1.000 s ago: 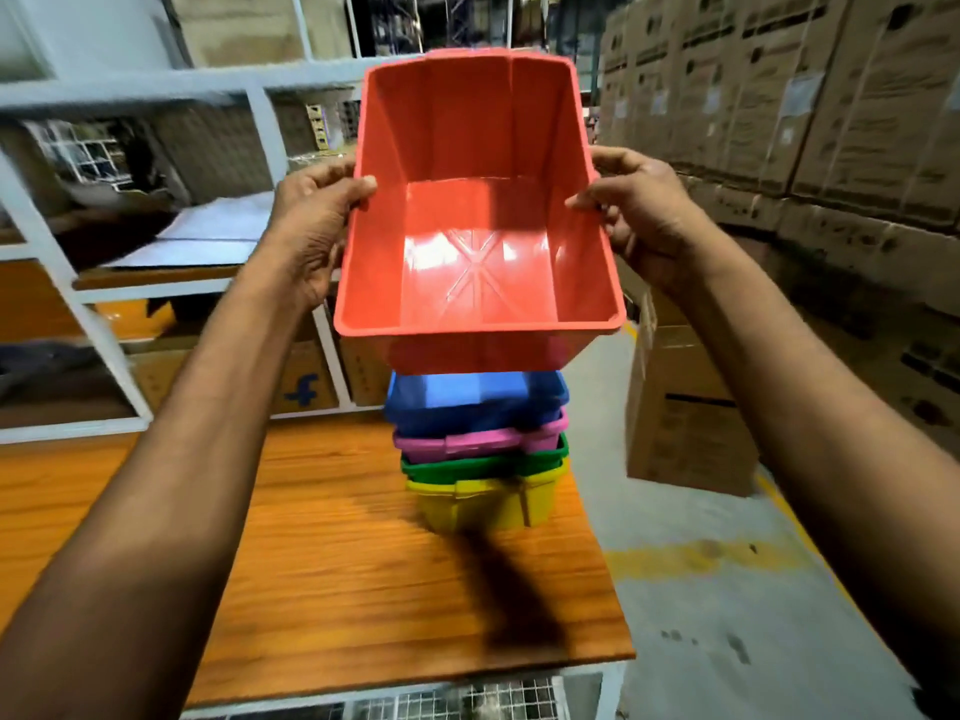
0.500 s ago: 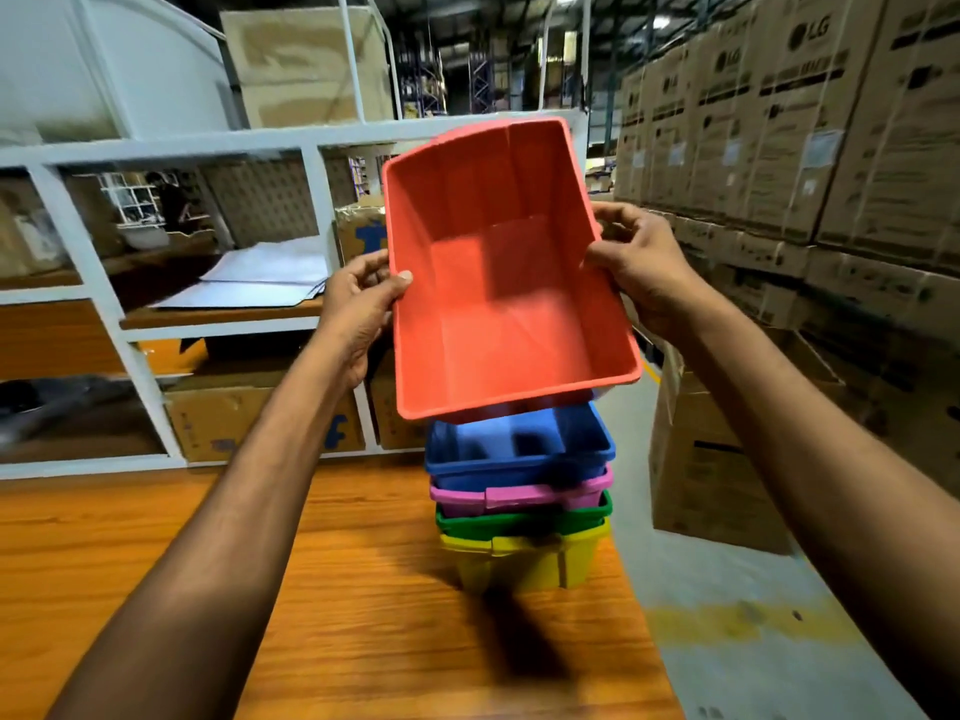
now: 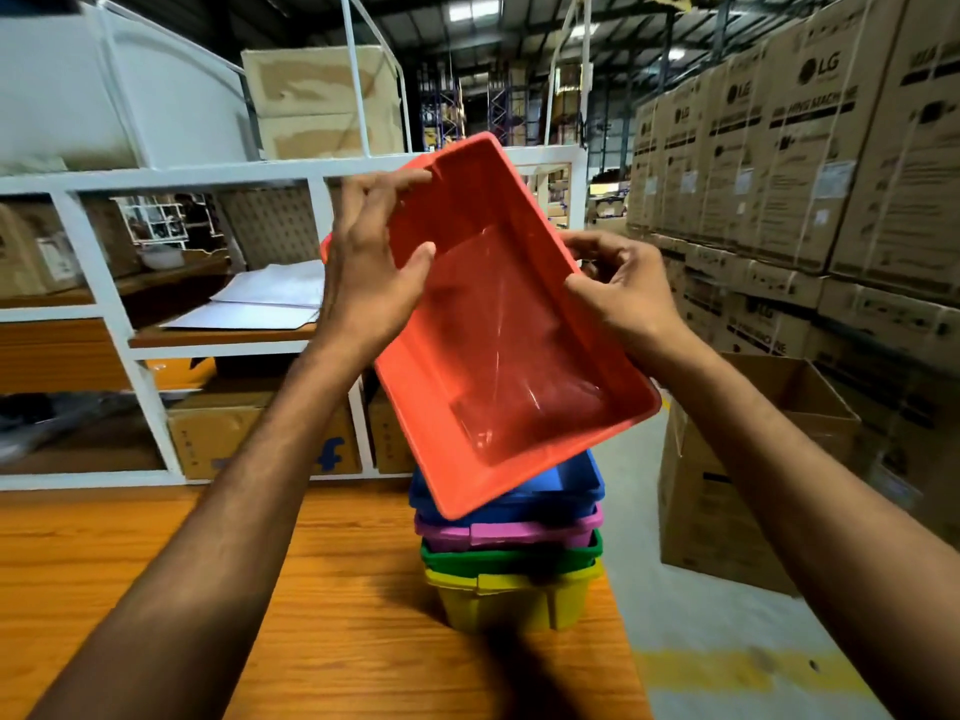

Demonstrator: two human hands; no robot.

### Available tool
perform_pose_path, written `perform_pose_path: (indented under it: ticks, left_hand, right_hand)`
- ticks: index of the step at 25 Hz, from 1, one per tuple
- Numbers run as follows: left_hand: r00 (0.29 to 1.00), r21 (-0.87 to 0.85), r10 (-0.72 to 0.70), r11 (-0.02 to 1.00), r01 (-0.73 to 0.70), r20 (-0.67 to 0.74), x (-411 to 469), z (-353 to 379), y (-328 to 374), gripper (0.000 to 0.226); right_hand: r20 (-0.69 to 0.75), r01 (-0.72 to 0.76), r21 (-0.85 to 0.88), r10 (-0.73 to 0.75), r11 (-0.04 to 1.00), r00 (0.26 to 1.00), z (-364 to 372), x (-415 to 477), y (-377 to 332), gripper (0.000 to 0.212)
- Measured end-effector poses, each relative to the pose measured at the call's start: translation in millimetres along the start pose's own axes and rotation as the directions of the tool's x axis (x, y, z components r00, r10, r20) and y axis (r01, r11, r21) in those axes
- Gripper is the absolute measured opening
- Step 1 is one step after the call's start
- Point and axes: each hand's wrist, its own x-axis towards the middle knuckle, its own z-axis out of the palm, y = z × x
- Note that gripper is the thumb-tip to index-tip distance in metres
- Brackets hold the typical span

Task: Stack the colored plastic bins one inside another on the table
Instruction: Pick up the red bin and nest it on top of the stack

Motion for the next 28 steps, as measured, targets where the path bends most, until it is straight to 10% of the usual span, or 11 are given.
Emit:
perform_pose_path:
  ticks: [7,12,16,22,25,28]
  left_hand:
    - [0.738,0.37,0.361,0.688,-0.624,0.57,66,-3,40,0.043]
    - [0.65,0.314,0.354,0.659,-0.684,0.673,79,-5,37,0.017]
    - [0.811,0.466,0.185,0.739,-0.487,0.554,77,-6,8,0.027]
    - [0.923,0.272,-0.336,0.921,0.279,0.19,63,-10,-22,0.02]
    - [0.902,0.006,-0.4,0.915,0.404,0.163,44,-6,-22,0.022]
    - [0.848,-0.159,-0.516,0.833,0.53,0.126,19,1,-32,0.021]
  right_hand:
    - [0.097,0.202,-0.121,-0.191,0.972,0.977,9,-5,-27,0.026]
    - [0.272,0.479,-0.412,-0.397,0.775,0.877,0,12,-42,0.022]
    - [0.162,0.409,-0.768,-0.468,0.493,0.869,-4,18,-47,0.035]
    - [-0.25,0.115,-0.581,-0.311,0.806,0.917,18,-38,-20,0.029]
    - [-0.413,-0.007,-0.5,-0.232,0.866,0.881,19,-46,-10,0.048]
    - [-0.403,-0.232,-0.149,0.155,0.961,0.902,15,-33,-2,0.066]
